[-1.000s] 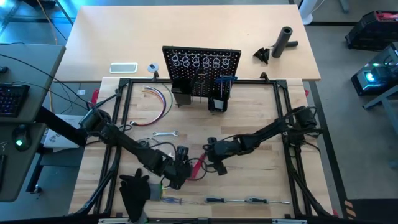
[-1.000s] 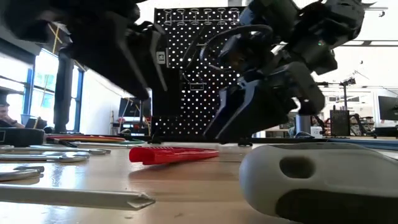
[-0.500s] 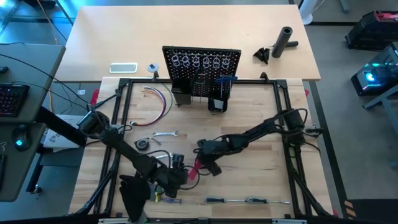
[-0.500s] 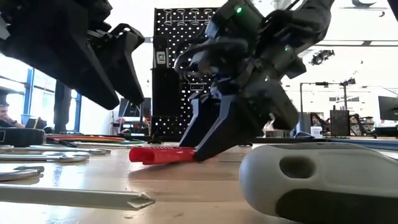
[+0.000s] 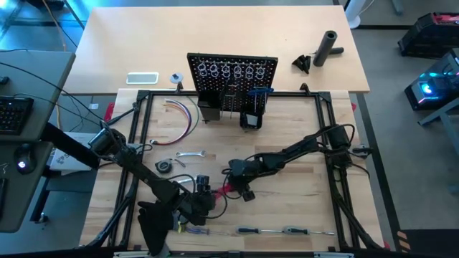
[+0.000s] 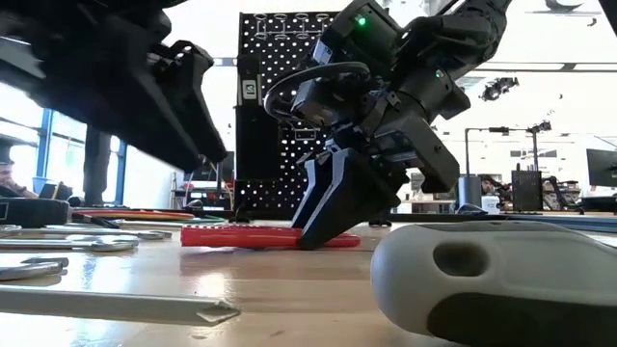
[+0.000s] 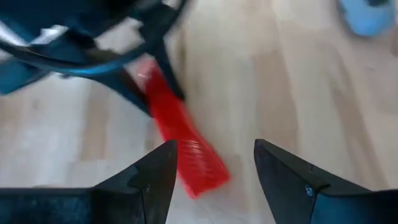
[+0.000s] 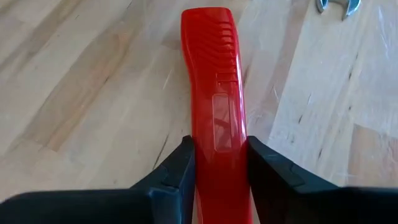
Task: Hang tools onto peg board
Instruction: Put the red cutter into the big black bin on the black pegboard
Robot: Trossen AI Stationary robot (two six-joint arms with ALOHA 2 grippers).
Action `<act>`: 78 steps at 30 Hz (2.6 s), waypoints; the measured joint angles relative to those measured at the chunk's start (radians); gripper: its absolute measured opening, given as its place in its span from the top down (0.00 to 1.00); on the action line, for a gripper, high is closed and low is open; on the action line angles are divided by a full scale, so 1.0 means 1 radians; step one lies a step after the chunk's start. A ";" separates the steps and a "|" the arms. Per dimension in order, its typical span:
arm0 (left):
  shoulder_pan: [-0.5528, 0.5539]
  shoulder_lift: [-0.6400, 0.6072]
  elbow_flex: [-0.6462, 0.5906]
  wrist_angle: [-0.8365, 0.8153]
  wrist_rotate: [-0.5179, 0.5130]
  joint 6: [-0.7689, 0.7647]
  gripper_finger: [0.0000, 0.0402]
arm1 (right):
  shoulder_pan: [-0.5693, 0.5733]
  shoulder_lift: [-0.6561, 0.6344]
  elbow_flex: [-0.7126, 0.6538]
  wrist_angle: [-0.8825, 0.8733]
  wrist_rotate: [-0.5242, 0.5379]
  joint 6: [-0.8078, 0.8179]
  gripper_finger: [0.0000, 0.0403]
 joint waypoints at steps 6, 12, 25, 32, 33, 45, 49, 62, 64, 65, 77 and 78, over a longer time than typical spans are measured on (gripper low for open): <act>0.000 -0.019 -0.073 0.135 -0.207 -0.008 0.50 | 0.029 -0.035 -0.002 -0.051 0.044 0.080 0.74; 0.039 -0.089 -0.227 0.627 -0.213 0.130 0.53 | 0.072 -0.128 -0.011 -0.214 0.122 0.098 0.74; 0.175 -0.146 -0.420 1.149 -0.214 0.126 0.55 | 0.169 -0.398 -0.010 -0.479 0.600 0.175 0.74; 0.240 -0.146 -0.525 1.484 -0.214 0.052 0.55 | 0.233 -0.457 -0.009 -0.486 0.909 0.177 0.74; 0.245 -0.146 -0.532 1.521 -0.213 0.052 0.55 | 0.240 -0.458 -0.009 -0.485 0.952 0.180 0.74; 0.311 -0.146 -0.508 1.585 -0.174 0.044 0.55 | 0.265 -0.461 -0.008 -0.355 1.202 0.144 0.74; 0.330 -0.146 -0.491 1.585 -0.155 0.054 0.55 | 0.264 -0.461 -0.008 -0.284 1.232 0.077 0.74; 0.359 -0.146 -0.484 1.595 -0.146 0.074 0.55 | 0.263 -0.461 -0.007 -0.203 1.250 0.027 0.74; 0.368 -0.146 -0.484 1.606 -0.127 0.069 0.55 | 0.260 -0.461 -0.007 -0.176 1.245 0.013 0.74; 0.371 -0.146 -0.484 1.614 -0.114 0.069 0.55 | 0.256 -0.461 -0.007 -0.158 1.232 0.008 0.74; 0.380 -0.146 -0.454 1.627 -0.052 0.123 0.65 | 0.233 -0.461 -0.006 -0.086 1.174 -0.013 0.74; 0.380 -0.146 -0.451 1.629 -0.052 0.131 0.67 | 0.233 -0.461 -0.006 -0.086 1.174 -0.013 0.74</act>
